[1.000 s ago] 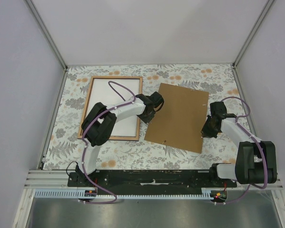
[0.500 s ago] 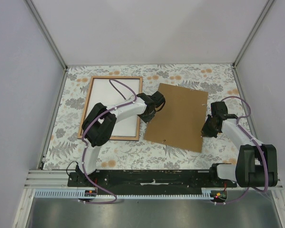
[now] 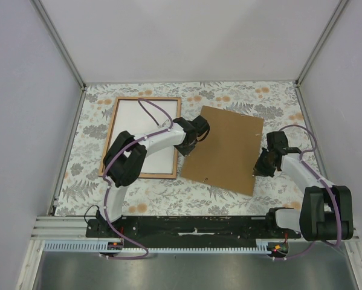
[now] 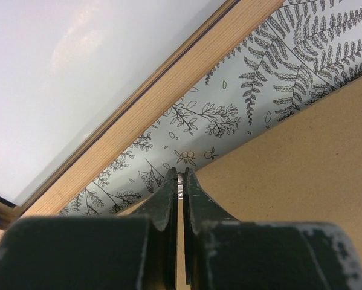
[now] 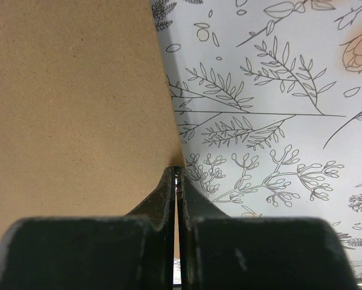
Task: Put the photo into the frame
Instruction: Move the backboard to the center of the board.
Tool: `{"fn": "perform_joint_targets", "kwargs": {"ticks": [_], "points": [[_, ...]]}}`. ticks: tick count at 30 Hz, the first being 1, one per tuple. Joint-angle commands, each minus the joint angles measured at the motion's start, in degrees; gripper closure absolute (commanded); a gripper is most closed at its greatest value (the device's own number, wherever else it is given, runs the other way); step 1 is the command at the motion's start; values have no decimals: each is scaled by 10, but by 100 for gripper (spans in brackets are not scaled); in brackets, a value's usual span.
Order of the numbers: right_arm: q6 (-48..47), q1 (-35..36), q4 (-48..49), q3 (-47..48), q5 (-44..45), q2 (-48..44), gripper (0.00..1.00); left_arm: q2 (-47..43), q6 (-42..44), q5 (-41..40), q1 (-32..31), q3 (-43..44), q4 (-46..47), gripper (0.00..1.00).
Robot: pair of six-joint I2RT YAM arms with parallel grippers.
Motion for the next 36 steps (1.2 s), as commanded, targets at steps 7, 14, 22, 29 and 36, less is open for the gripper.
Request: {"fn": "perform_joint_targets", "kwargs": {"ticks": [7,14,22,29,36], "points": [[35,24,31,-13,-41,-16,100,-47,23,-29,-2,27,-8,98],[62,53,39,-17,-49,-21,100,-63,30,-32,9,8,-13,98],[101,102,55,-21,-49,-9,100,-76,68,-31,28,-17,-7,98],[128,141,83,-21,-50,16,100,-95,107,-31,46,-59,17,98],[137,166,88,-6,-44,42,100,-110,169,-30,62,-79,41,98]]}}
